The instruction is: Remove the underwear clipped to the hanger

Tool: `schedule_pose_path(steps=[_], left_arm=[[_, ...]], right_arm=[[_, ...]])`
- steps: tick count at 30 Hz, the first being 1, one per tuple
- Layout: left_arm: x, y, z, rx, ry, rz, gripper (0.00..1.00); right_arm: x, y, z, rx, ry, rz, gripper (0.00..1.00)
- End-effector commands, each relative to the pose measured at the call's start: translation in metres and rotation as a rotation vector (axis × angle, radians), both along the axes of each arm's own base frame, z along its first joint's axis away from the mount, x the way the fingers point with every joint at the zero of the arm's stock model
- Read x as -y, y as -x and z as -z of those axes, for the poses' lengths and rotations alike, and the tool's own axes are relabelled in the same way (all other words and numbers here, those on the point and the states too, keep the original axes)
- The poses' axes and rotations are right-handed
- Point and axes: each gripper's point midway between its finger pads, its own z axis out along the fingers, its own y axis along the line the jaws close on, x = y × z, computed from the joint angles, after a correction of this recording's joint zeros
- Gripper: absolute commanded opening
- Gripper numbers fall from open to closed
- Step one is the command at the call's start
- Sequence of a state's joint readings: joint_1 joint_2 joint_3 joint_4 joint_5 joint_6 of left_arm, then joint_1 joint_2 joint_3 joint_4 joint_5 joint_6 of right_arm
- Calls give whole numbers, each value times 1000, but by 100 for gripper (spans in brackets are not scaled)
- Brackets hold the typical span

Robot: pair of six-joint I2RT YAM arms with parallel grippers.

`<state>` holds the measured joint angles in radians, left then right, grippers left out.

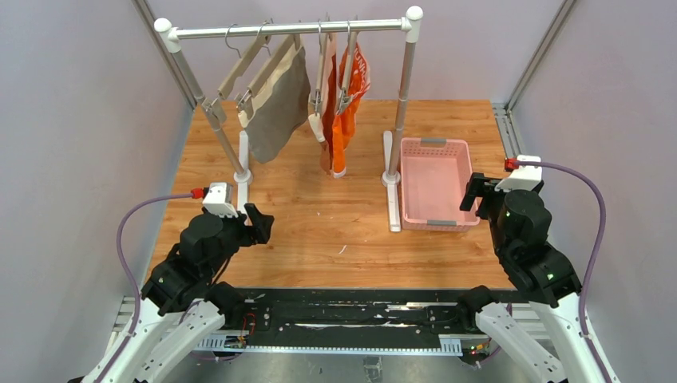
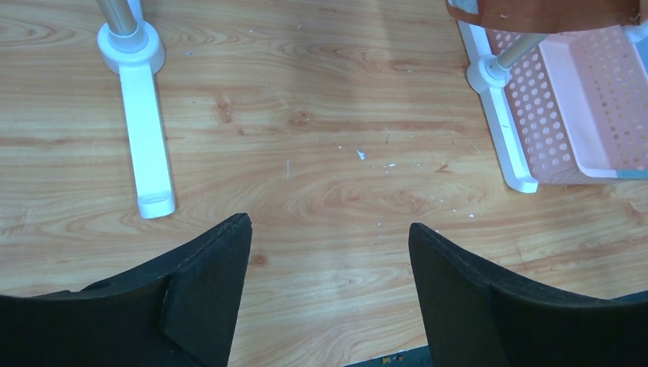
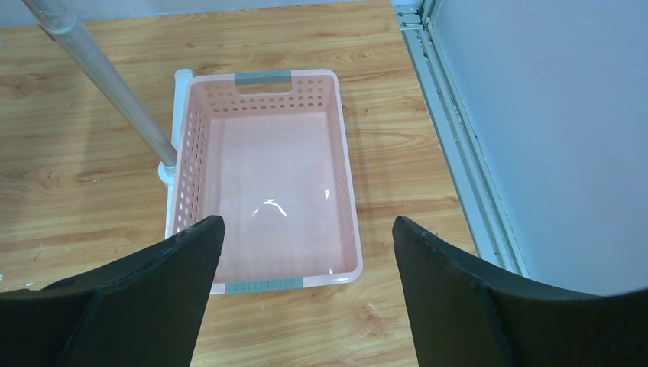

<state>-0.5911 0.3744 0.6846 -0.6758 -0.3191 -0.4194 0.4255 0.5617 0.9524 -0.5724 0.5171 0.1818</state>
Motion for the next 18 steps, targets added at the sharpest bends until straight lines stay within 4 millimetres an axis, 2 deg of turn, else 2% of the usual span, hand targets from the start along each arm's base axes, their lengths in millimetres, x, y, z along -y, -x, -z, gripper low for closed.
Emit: schedule_pose_path(steps=[1,18], left_arm=[[-11,1,-15,30,-11,-38,81],[-9,3,-16,25,-1,-28,81]], right_arm=[[-2,-2,-4,27,-2,-8,83],[-5,-4,-2,16,-5,-15,84]])
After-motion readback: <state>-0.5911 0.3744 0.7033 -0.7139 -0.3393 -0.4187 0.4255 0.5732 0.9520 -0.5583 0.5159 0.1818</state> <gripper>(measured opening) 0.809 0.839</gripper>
